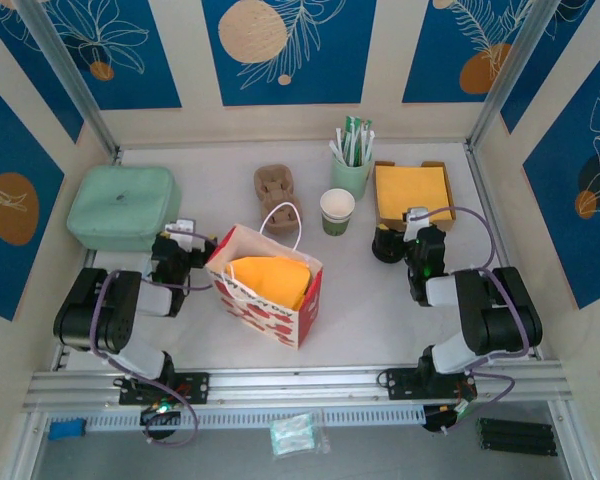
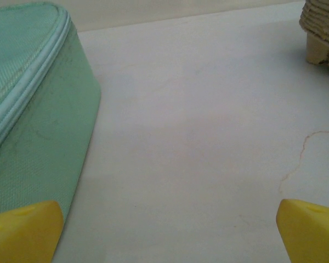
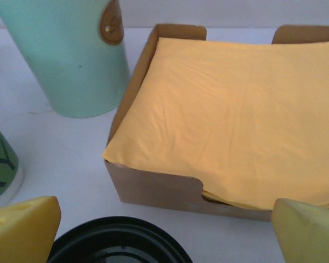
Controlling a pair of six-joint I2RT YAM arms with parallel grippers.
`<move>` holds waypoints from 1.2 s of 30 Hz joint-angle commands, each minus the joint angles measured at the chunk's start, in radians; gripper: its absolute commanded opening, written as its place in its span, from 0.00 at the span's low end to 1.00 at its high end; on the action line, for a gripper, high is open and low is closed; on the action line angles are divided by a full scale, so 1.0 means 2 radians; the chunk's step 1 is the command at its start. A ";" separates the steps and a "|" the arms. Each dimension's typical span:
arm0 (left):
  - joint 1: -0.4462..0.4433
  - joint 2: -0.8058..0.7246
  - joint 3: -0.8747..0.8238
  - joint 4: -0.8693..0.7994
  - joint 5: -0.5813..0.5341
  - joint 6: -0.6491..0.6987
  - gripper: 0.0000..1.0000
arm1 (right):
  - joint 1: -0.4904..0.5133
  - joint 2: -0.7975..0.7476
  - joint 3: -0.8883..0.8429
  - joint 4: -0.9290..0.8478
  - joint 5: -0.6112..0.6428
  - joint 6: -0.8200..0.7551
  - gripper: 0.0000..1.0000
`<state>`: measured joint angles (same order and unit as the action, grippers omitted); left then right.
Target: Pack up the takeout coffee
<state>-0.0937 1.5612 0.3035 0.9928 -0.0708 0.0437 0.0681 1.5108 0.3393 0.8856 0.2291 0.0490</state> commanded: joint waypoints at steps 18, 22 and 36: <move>0.025 0.002 0.038 -0.033 0.049 0.000 0.99 | -0.022 0.006 0.033 -0.028 -0.039 0.022 0.99; 0.025 0.002 0.038 -0.033 0.049 -0.001 0.99 | -0.032 0.006 0.037 -0.038 -0.061 0.026 0.99; 0.025 0.002 0.038 -0.032 0.049 0.000 0.99 | -0.032 0.006 0.038 -0.038 -0.061 0.027 0.99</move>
<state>-0.0517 1.5620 0.3878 0.9043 0.0013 0.0509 0.0082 1.5227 0.4080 0.8062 0.1257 0.0967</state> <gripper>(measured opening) 0.994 0.990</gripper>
